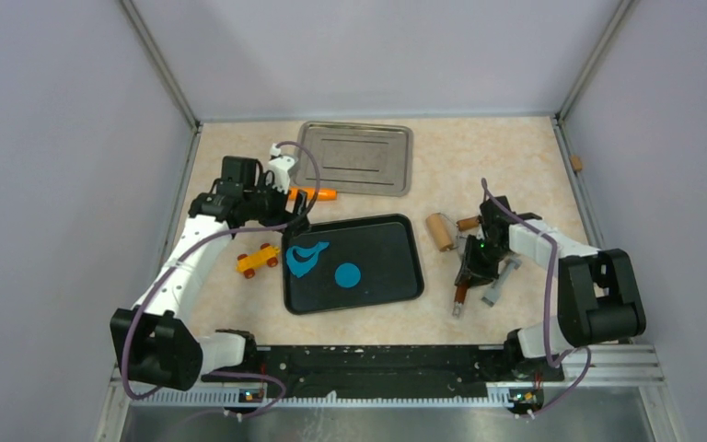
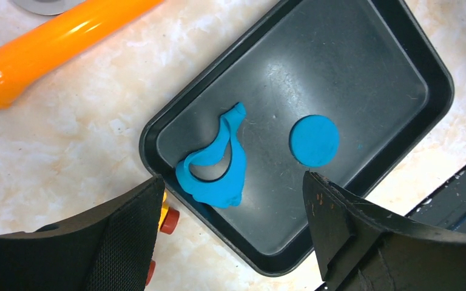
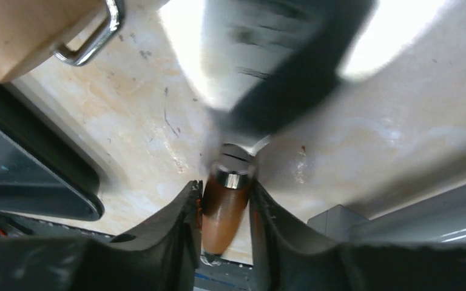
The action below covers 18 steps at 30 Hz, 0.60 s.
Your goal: Roll out the dumpling wrappers from the dough
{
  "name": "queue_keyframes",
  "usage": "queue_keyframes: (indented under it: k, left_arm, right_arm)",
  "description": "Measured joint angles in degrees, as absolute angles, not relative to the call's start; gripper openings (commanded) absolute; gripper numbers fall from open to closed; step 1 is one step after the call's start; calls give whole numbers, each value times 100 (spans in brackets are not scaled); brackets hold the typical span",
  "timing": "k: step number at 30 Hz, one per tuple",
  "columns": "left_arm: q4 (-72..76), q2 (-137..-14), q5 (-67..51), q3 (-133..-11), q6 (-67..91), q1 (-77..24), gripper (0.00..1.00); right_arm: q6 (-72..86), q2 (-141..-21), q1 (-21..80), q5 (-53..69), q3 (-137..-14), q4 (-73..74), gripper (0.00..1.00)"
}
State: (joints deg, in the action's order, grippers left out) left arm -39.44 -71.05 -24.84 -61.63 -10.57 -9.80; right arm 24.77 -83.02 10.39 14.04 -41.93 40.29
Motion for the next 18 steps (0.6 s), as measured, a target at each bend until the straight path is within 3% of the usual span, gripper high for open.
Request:
queue_keyframes:
  k: [2,5,10,18]
  left_arm:
    - [-3938,-7131,-2589,-6163,-1046,-980,86]
    - [-3894,-7188,-2696,-6167,-1024,-980,86]
    - [-3892,-7432,-2904,-6307,-1015,-980,83]
    - [-3894,-7953,-3232,-6766,-1046,-1297,82]
  right_arm:
    - [2558,-8283,1033,1393,-4154,3994,17]
    - [2620,-8204,996,1343,-4123,4016,0]
    - [2563,-8014,716,1306,-4281,4689,0]
    - [1693,-7456,397,1741,-5883,5959,0]
